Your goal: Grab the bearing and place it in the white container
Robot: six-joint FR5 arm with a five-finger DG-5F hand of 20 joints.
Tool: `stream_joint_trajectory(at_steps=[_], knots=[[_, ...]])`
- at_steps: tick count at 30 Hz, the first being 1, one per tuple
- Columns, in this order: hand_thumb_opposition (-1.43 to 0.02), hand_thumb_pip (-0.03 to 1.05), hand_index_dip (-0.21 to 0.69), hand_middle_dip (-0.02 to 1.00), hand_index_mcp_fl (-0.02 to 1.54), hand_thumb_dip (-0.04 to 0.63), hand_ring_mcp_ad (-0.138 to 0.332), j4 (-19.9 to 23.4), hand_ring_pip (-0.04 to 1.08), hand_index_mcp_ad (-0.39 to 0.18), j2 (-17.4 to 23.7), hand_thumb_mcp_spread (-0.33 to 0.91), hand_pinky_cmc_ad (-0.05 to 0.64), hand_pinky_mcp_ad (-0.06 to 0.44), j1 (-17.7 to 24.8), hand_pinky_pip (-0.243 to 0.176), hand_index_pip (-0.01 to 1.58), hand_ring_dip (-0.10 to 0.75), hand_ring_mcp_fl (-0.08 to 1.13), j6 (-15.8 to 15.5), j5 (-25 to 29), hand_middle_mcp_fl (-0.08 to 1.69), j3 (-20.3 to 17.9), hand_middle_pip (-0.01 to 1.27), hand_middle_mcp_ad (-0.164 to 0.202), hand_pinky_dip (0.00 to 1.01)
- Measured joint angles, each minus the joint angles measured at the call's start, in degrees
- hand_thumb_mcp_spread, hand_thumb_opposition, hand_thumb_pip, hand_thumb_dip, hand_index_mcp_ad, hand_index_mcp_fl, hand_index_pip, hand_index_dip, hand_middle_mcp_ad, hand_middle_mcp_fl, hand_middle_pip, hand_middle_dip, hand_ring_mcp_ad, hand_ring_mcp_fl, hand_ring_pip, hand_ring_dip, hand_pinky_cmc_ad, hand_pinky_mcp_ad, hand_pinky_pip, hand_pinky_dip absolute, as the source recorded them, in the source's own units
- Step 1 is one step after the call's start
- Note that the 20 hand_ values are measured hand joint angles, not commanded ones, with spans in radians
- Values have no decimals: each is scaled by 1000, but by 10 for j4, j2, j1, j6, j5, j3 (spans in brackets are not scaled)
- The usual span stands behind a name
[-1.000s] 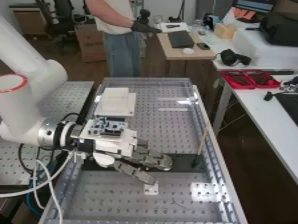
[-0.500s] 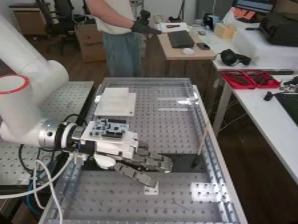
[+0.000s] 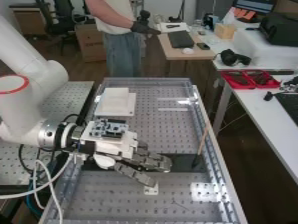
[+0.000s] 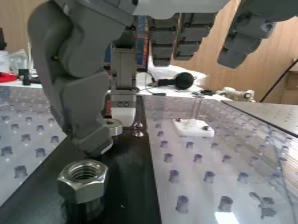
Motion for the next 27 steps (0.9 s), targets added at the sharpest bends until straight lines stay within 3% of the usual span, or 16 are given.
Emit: stream_joint_trajectory(at_steps=[27], knots=[[-836, 482, 302, 98, 297, 312, 37, -9, 86, -105, -3, 539, 365, 248, 2, -105, 1262, -16, 2, 0, -1, 12, 5, 141, 73, 141]])
